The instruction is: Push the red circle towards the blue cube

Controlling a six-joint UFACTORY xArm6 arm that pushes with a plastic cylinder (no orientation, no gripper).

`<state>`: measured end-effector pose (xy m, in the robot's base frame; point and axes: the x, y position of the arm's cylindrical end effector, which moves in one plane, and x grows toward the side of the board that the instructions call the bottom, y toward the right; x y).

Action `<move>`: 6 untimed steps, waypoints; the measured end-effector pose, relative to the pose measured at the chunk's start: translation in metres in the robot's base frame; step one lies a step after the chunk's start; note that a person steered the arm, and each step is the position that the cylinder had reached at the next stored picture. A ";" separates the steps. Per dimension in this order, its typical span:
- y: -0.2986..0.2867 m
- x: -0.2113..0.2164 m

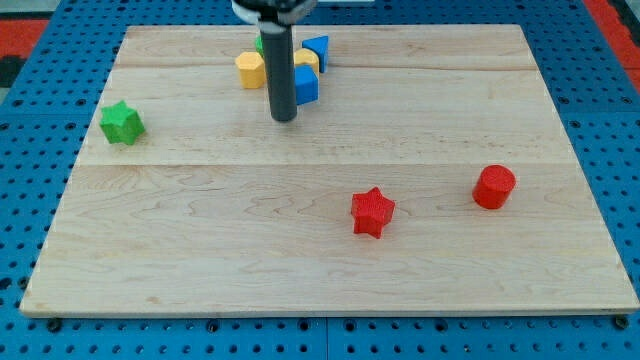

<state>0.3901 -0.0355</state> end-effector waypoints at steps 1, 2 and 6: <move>0.123 0.003; 0.241 0.003; 0.177 0.085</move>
<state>0.4756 0.1414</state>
